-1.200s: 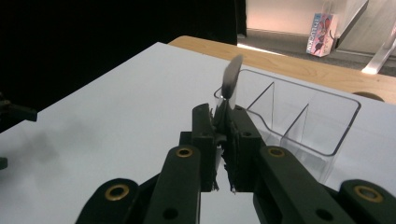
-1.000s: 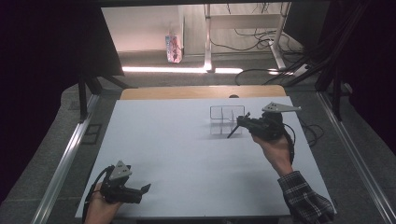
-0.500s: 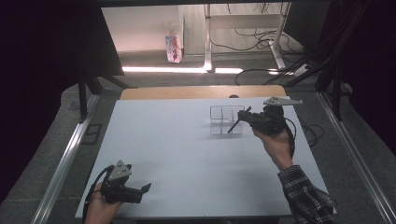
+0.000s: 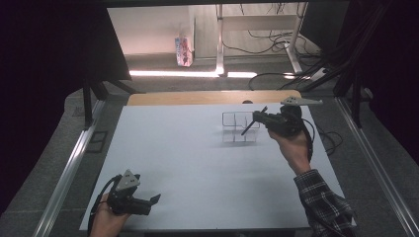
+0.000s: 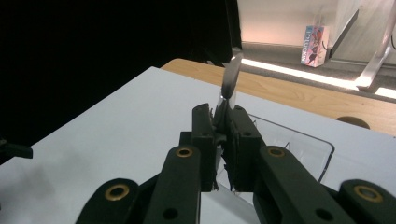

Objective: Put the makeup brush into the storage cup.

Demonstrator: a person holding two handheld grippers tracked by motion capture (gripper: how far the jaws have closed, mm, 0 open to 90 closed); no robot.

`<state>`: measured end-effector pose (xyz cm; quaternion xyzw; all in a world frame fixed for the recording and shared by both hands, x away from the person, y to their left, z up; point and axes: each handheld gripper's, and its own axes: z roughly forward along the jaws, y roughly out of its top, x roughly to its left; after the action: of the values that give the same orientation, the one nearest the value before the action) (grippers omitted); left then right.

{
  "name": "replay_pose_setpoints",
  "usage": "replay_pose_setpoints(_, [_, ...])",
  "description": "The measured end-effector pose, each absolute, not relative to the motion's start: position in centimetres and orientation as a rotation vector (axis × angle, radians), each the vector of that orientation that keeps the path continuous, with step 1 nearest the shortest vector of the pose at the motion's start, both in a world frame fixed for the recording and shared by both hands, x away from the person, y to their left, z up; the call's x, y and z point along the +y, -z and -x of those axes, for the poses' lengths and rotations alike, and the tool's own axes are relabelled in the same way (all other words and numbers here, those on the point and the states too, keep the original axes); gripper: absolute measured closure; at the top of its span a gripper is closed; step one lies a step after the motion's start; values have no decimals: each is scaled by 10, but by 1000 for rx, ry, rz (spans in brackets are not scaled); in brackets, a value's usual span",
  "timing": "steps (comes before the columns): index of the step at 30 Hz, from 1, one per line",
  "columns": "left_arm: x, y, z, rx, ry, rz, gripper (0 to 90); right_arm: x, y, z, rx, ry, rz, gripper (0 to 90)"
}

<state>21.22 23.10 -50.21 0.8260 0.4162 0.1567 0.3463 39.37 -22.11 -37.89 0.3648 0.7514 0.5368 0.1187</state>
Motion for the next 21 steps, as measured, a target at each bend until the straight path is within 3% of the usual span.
replay_pose_setpoints(21, [232, 502, -213, 1089, -392, -2131, 19, -221, 370, -420, 2139, -1543, -1087, 830])
